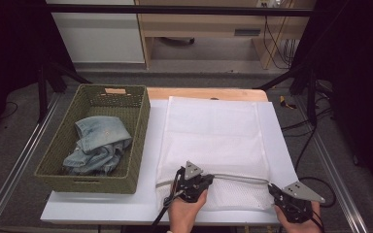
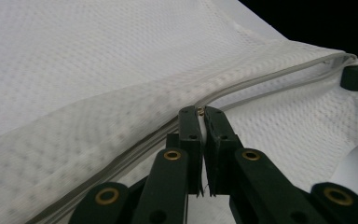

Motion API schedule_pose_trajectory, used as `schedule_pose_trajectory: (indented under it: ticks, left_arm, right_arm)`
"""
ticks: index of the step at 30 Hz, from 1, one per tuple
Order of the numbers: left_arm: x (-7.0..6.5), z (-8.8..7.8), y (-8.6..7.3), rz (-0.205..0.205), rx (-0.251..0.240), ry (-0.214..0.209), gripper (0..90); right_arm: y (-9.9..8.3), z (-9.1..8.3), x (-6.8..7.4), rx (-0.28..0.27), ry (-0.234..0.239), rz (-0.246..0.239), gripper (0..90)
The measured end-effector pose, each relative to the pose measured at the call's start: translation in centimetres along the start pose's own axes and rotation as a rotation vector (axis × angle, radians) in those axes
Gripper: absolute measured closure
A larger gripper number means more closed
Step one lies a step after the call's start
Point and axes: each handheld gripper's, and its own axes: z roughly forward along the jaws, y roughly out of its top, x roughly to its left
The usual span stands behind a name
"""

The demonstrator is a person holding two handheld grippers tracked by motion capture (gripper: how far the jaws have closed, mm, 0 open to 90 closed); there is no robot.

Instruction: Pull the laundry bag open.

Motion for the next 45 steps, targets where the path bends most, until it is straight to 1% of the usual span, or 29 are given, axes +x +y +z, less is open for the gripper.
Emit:
schedule_pose_trajectory:
  ticks: [6,8,11,20,21,24,27,28,29,32,33,40,41,43,45]
  left_arm:
    - [1.0,-0.6,-0.3,-0.007,0.004,0.018,86.7]
    - [1.0,-0.7,-0.4,-0.005,0.004,0.016,86.7]
    - [1.2,-1.0,-0.4,0.002,0.003,0.031,86.7]
    - [2.0,-1.9,-0.9,-0.015,0.001,0.052,86.7]
    - [2.2,-2.0,-0.9,-0.012,0.002,0.059,86.7]
    - [2.5,-2.5,-1.1,-0.022,0.000,0.062,86.7]
    - [2.8,-2.9,-1.3,-0.025,-0.001,0.069,86.7]
    - [2.9,-3.0,-1.4,-0.033,-0.004,0.065,86.7]
    - [3.0,-3.1,-1.5,-0.028,0.000,0.071,86.8]
    - [3.3,-3.4,-1.7,-0.034,-0.001,0.076,86.7]
    - [3.4,-3.5,-1.9,-0.030,0.002,0.080,86.7]
    - [3.9,-4.1,-2.6,-0.044,-0.001,0.089,86.7]
    - [4.0,-4.2,-2.7,-0.035,0.002,0.095,86.7]
    - [4.1,-4.4,-2.8,-0.038,0.000,0.102,86.7]
    - [4.2,-4.6,-3.0,-0.044,0.002,0.094,86.7]
  right_arm:
    - [0.0,0.1,0.0,0.006,0.000,0.002,86.8]
    - [-0.1,0.1,0.0,0.005,-0.002,0.001,86.8]
    - [-0.1,0.0,0.0,0.004,-0.003,-0.004,86.8]
    - [-0.2,0.0,-0.1,0.006,-0.004,-0.004,86.8]
    - [-0.2,0.0,-0.1,0.006,-0.004,-0.006,86.8]
    - [-0.3,0.0,0.0,0.009,-0.001,-0.001,86.8]
    - [-0.3,0.0,0.0,0.010,0.001,-0.002,86.8]
    - [-0.3,0.0,0.0,0.010,0.001,-0.002,86.9]
    - [-0.3,0.0,0.0,0.008,0.005,-0.001,86.8]
    - [-0.4,0.1,0.0,0.011,0.002,0.000,86.8]
    - [-0.4,0.1,-0.1,0.012,0.001,-0.001,86.8]
    - [-0.4,0.2,-0.1,0.024,-0.006,0.001,86.9]
    - [-0.4,0.3,-0.1,0.026,-0.008,-0.001,86.9]
    - [-0.5,0.4,-0.2,0.035,-0.015,-0.002,86.8]
    - [-0.5,0.4,-0.2,0.035,-0.010,0.001,86.8]
